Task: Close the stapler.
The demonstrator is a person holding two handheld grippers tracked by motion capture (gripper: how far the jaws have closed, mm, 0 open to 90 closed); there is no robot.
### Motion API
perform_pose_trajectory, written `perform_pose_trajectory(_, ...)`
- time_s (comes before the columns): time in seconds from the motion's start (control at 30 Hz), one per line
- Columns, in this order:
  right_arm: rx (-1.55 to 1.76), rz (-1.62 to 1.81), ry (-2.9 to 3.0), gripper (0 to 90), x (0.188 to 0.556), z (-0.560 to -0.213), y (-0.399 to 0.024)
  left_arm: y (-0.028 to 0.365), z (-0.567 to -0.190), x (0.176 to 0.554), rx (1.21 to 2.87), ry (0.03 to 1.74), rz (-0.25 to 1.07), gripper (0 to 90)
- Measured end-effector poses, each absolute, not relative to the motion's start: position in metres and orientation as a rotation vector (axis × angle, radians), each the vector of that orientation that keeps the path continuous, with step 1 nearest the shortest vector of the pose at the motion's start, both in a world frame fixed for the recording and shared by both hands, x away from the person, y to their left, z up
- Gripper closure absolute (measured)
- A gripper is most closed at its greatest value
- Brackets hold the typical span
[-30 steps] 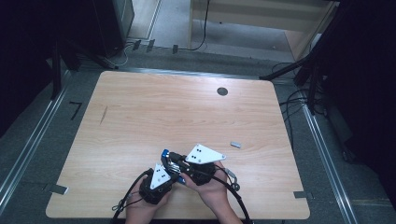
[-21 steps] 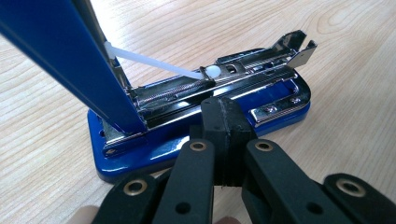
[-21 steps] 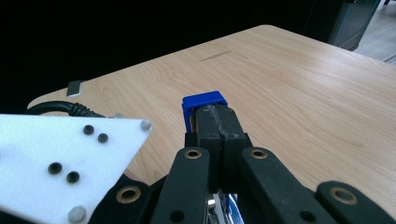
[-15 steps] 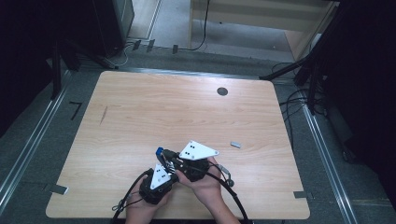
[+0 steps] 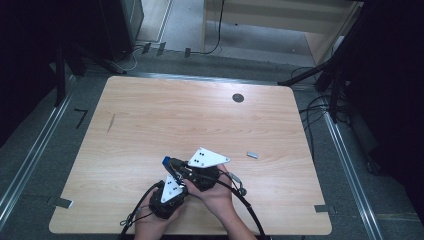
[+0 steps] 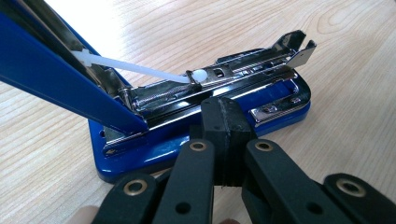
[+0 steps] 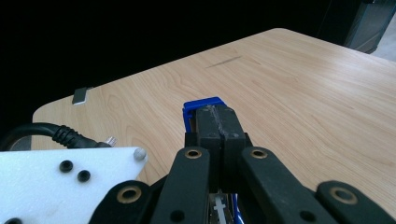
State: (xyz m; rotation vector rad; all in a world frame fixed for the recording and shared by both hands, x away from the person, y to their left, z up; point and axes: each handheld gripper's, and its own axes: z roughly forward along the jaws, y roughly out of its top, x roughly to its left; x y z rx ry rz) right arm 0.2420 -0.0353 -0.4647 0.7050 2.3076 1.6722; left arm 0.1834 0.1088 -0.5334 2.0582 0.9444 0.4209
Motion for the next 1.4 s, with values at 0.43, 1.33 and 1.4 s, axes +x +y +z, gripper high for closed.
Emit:
perform_pose_trajectory(0.43,0.691,1.687,2.340,90.0,0.251,-0.468,-0.028,0.109,-0.533,0.184,2.063,0.942,0.421,90.0)
perform_pose_trajectory(1.33,0.663,1.655,2.430,90.0,0.264,-0.481,-0.011,0.109,-0.533,0.184,2.067,0.942,0.420,90.0)
perform_pose_trajectory(1.4,0.665,1.652,2.437,90.0,0.265,-0.482,-0.009,0.109,-0.533,0.184,2.067,0.942,0.420,90.0)
